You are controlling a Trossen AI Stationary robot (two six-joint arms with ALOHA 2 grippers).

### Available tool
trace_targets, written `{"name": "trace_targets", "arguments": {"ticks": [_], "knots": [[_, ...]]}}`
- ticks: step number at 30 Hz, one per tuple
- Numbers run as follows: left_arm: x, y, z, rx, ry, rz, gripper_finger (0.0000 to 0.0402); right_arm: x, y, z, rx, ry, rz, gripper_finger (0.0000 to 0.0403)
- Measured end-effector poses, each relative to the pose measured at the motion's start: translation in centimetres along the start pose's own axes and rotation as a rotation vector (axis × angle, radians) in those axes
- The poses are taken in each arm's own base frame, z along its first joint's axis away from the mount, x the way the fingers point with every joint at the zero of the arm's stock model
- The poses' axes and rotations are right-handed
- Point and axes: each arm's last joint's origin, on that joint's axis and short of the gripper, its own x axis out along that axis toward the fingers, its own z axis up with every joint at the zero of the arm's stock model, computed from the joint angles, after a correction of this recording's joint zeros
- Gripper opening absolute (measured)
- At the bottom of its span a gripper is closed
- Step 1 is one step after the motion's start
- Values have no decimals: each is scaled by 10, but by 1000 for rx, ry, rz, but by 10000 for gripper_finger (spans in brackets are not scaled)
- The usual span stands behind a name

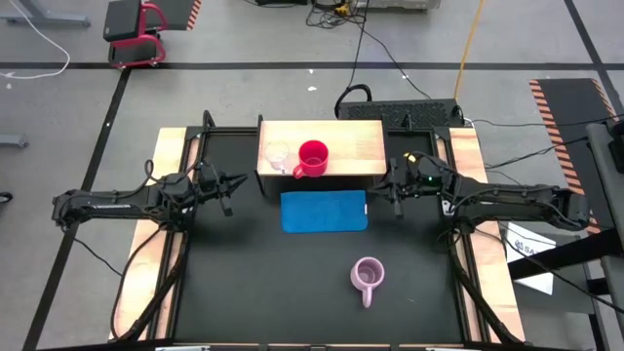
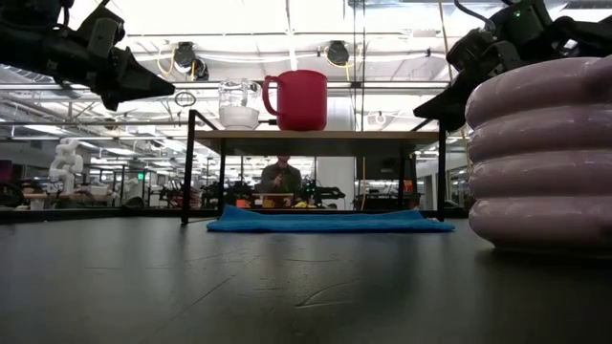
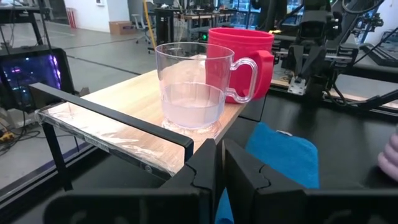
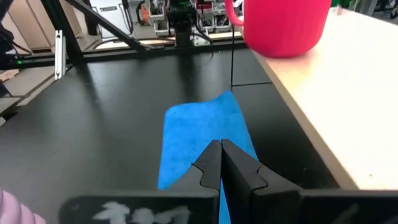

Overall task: Stack small to large cups/mugs on shelf
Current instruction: Put the red mug on the shelf

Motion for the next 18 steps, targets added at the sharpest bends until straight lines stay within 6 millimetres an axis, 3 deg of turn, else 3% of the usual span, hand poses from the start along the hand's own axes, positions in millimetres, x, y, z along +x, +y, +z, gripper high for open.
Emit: {"name": "trace_targets", "arguments": {"ticks": [18], "knots": [[0, 0, 2, -12, -23, -3, 31, 0, 0, -4, 7, -6, 2, 0]]}}
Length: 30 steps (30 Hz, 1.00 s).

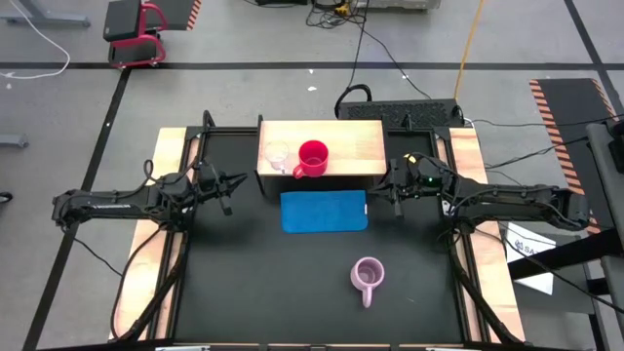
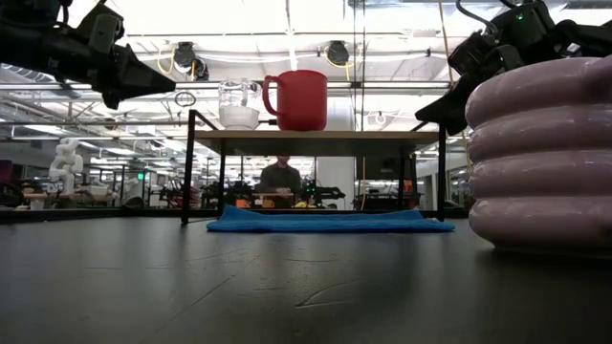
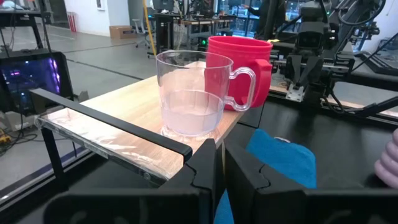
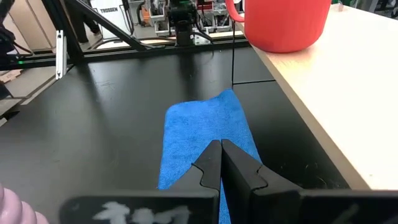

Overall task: Stack small to large cups/mugs on shelf
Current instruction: Put the red mug on the shelf

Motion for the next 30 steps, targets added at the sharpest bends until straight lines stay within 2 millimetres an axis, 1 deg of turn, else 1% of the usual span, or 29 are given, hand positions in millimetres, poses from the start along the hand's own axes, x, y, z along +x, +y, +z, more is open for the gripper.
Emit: {"name": "trace_targets", "arguments": {"ticks": [9, 19, 30], "knots": [[0, 0, 0, -9, 0, 0, 31, 0, 0, 0, 5, 1, 3, 0], [0, 0, 0, -42, 1, 0, 31, 2, 7, 0, -7, 5, 43, 0], [0, 0, -1, -49, 11, 1, 31, 2, 8, 0, -7, 5, 45, 0]]}}
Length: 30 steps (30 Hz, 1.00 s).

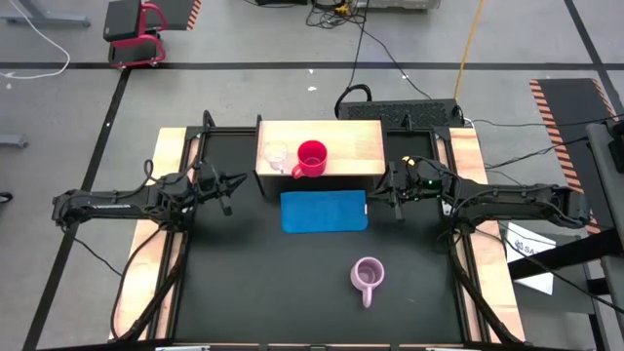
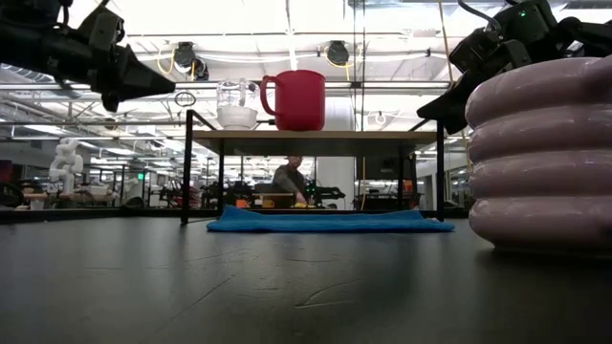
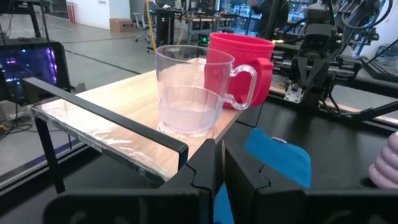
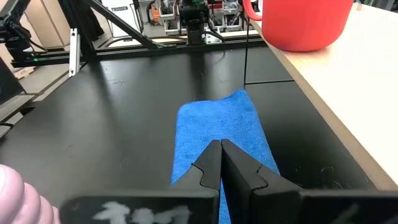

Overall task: Stack small to large cups/mugs on shelf
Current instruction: Put the red mug on the shelf

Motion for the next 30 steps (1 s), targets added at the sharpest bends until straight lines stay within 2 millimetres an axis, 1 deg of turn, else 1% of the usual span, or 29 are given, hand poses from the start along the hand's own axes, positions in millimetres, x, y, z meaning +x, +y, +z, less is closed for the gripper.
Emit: {"name": "trace_targets", "arguments": {"ticks": [12, 16, 20, 26, 30], "knots": [[0, 0, 0, -10, 2, 1, 31, 0, 0, 1, 26, -9, 1, 0], [0, 0, -1, 12, 11, 3, 30, 0, 0, -3, 8, -10, 1, 0], [0, 0, -1, -8, 10, 3, 31, -1, 0, -1, 6, -40, 1, 0], [0, 0, 0, -25, 4, 2, 31, -1, 0, -2, 11, -35, 1, 0], [0, 0, 0, 6, 4, 3, 31, -1, 0, -2, -21, -37, 1, 0]]}}
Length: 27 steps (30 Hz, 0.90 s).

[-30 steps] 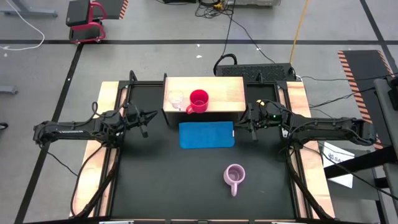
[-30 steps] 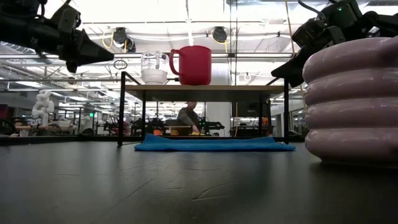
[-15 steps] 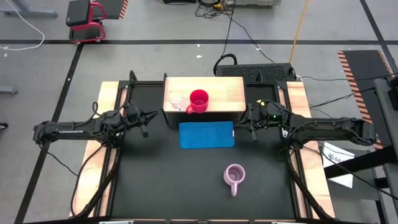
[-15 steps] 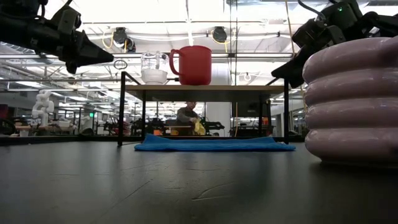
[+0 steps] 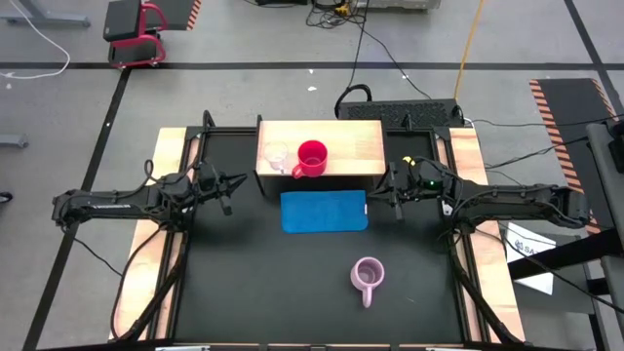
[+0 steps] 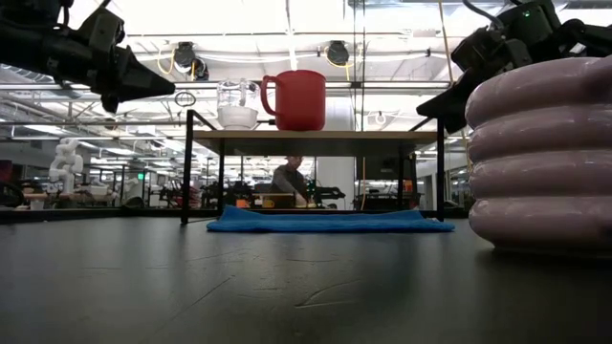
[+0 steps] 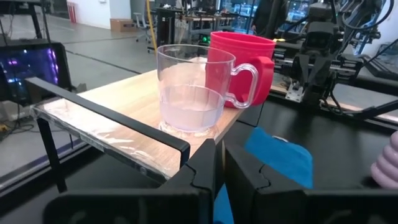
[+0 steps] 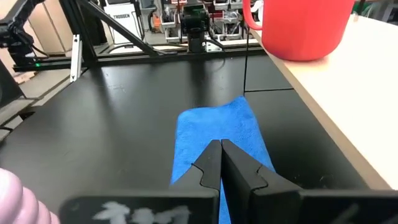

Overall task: Stack small to large cups/mugs on shelf
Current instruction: Put the red mug on the shelf

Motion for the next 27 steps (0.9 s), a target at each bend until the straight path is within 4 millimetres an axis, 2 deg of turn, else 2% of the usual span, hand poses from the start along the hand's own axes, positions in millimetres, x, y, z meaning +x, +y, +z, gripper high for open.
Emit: {"name": "trace_targets", "arguments": {"ticks": [14, 19, 27], "knots": [[0, 0, -1, 13, 12, 2, 31, 0, 0, 5, 1, -45, -1, 0], [0, 0, -1, 31, 13, 3, 31, 0, -3, 17, 60, -63, 9, 0], [0, 0, -1, 41, 13, 3, 31, 1, -11, 46, 39, -94, 18, 0]]}}
